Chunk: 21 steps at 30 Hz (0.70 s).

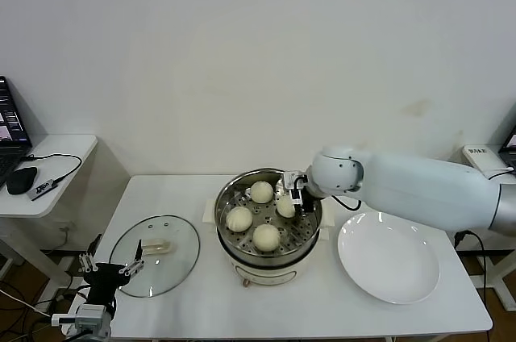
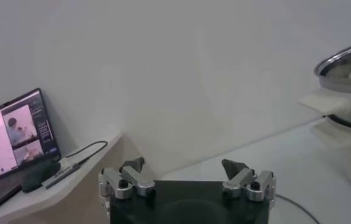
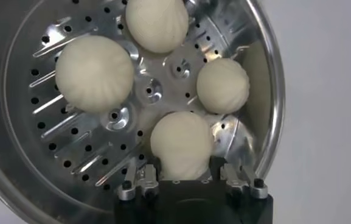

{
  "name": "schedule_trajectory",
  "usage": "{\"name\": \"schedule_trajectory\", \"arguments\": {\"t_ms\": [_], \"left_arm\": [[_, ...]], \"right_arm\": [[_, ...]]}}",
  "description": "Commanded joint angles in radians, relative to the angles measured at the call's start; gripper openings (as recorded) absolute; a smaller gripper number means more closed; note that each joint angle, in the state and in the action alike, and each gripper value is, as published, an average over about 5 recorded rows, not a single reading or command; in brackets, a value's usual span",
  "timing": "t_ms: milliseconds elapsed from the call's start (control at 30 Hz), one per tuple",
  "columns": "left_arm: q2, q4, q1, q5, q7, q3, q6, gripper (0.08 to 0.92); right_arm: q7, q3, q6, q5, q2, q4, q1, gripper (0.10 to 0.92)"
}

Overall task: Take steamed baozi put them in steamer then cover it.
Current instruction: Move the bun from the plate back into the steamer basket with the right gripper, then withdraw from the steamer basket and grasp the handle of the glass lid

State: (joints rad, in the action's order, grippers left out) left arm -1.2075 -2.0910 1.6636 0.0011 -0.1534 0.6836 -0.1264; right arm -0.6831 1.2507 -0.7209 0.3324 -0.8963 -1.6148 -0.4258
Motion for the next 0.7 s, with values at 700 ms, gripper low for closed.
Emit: {"name": "schedule_trajectory", "arguments": {"t_ms": [700], "left_arm": [[0.006, -0.006, -0.007, -0.003, 0.002, -0.002, -0.002, 0.823]], "right_arm": [[0.125, -0.190, -0.002, 0.162, 0.209, -0.164, -0.036, 0.823]]}}
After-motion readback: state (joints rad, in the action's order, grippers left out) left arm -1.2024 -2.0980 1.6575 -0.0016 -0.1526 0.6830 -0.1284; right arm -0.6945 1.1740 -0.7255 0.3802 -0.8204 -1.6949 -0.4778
